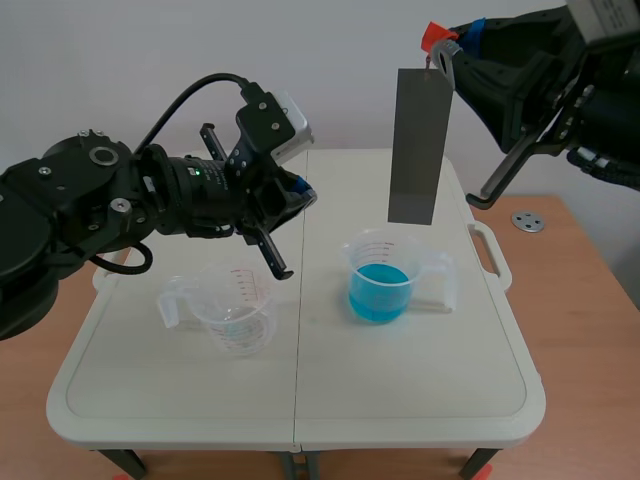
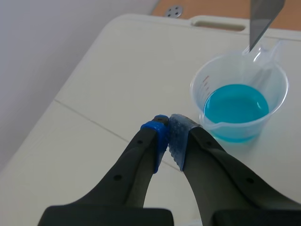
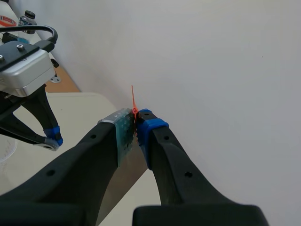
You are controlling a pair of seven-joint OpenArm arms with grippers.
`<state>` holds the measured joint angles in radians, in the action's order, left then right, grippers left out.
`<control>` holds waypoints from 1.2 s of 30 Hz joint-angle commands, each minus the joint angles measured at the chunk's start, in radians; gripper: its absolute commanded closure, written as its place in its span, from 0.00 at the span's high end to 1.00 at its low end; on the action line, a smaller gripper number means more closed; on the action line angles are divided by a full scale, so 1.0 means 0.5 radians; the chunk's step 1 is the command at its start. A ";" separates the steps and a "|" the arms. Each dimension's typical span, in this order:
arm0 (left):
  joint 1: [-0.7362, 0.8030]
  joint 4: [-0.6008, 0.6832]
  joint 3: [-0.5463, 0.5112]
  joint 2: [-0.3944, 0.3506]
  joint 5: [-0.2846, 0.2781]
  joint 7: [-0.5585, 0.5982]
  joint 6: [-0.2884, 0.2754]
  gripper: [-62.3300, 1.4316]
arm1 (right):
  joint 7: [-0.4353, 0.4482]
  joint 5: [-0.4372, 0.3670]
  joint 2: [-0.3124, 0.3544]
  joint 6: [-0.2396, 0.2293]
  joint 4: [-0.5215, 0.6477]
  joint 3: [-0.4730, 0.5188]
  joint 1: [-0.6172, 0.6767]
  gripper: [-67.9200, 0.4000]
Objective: Hold the metal plate by the orange handle, dip it into the blue solution, take it out and point at it, then put the plate back in the beaker on the left.
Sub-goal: 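Raise the plate and point at it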
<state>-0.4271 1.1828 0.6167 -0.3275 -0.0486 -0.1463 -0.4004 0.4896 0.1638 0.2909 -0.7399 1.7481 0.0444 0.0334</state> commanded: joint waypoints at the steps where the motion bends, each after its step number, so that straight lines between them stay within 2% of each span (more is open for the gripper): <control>1: -0.034 0.021 0.005 0.021 -0.013 0.028 -0.041 0.06 | 0.022 -0.039 0.009 -0.011 0.040 0.005 -0.028 0.03; 3: -0.055 0.006 0.027 0.047 -0.013 0.030 -0.086 0.06 | 0.022 -0.039 0.005 -0.011 0.040 0.005 -0.028 0.03; 13: -0.108 -0.021 0.139 0.153 -0.012 0.027 -0.089 0.06 | 0.021 -0.039 0.005 -0.011 0.040 0.005 -0.028 0.03; 30: -0.110 -0.023 0.139 0.155 -0.012 -0.010 -0.085 0.06 | 0.021 -0.039 0.005 -0.011 0.040 0.005 -0.028 0.03; 32: -0.110 -0.022 0.138 0.152 -0.014 -0.002 -0.054 0.06 | 0.021 -0.039 0.005 -0.011 0.040 0.005 -0.028 0.03; 36: -0.093 -0.018 0.127 0.105 -0.038 0.084 0.110 0.06 | 0.021 -0.039 0.005 -0.011 0.040 0.005 -0.028 0.03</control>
<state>-0.4625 1.1618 0.6922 -0.2600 -0.0570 -0.1188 -0.3573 0.4892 0.1638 0.2909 -0.7399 1.7481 0.0444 0.0334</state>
